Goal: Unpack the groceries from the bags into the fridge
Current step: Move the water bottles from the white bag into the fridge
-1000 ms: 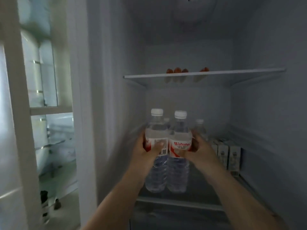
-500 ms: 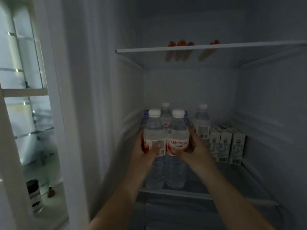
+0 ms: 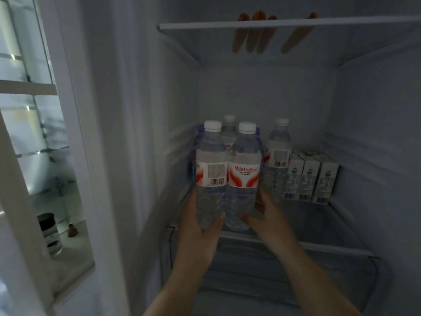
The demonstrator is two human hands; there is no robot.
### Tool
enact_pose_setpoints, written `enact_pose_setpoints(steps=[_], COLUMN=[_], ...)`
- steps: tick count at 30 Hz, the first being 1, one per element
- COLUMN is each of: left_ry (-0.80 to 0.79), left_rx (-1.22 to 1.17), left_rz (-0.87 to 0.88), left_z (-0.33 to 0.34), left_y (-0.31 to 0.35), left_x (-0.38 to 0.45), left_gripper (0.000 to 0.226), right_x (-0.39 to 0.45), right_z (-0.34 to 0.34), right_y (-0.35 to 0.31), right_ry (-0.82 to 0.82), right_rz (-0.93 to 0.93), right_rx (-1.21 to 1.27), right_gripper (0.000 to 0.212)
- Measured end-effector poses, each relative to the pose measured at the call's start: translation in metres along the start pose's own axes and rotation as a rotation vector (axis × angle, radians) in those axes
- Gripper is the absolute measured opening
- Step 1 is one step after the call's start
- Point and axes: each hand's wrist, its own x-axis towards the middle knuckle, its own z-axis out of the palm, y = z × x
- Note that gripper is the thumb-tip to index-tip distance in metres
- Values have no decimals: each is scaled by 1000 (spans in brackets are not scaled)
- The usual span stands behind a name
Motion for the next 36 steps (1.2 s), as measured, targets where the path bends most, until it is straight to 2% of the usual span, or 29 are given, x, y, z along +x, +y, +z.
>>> enact_pose_setpoints(steps=[5, 12, 15, 19, 23, 29, 36], left_ry=[-30, 28, 47, 79, 130, 201, 199], left_rx=[68, 103, 139, 191, 269, 339, 497], left_rz=[99, 16, -5, -7, -35, -97, -96], left_z=[10, 8, 8, 7, 5, 7, 5], left_y=[-2, -14, -23, -31, -44, -52, -60], left_x=[-11, 17, 33, 53, 66, 88, 94], left_gripper=[67, 62, 68, 47, 47, 24, 33], right_x=[8, 27, 40, 55, 67, 79, 90], right_z=[4, 16, 24, 34, 39, 46, 49], right_y=[11, 13, 16, 20, 25, 30, 34], right_ry=[17, 18, 34, 73, 109, 100, 118], right_rz=[-40, -38, -26, -61, -86, -44, -33], right_rx=[-42, -57, -55, -121, -153, -152, -161], right_gripper=[71, 67, 68, 73, 73, 76, 80])
